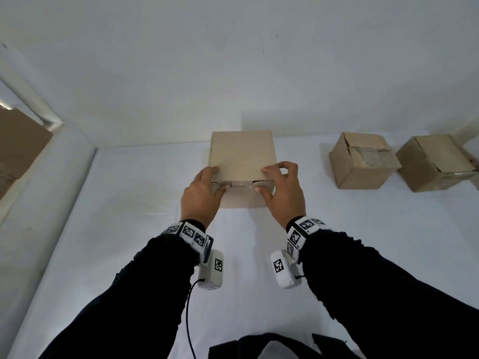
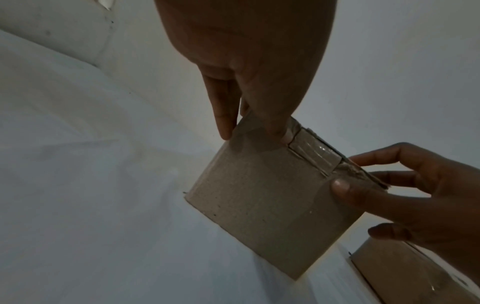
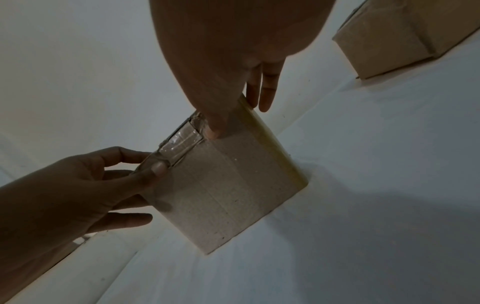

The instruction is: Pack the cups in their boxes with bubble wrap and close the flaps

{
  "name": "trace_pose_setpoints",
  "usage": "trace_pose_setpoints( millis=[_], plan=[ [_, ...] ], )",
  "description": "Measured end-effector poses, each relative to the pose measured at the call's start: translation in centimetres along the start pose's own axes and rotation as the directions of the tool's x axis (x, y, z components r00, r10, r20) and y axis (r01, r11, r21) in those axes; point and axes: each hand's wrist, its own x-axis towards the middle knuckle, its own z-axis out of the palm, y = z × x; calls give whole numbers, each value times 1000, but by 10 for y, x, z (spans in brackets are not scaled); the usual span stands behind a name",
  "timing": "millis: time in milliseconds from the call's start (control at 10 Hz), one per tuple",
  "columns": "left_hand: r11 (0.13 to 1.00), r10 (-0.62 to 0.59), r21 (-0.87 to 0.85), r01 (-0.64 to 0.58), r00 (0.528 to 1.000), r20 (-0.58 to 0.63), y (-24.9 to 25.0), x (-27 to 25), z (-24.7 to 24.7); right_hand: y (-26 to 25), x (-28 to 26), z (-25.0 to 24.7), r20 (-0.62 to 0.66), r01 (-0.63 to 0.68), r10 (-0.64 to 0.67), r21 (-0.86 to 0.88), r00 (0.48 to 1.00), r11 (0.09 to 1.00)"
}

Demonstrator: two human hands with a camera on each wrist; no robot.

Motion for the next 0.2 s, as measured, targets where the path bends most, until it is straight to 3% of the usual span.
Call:
trace_pose_setpoints(
  millis=[200],
  plan=[
    [999, 21, 27, -23, 997, 72, -2, -22, -9, 2, -21, -12, 65, 112, -103, -164, 993, 980]
  ],
)
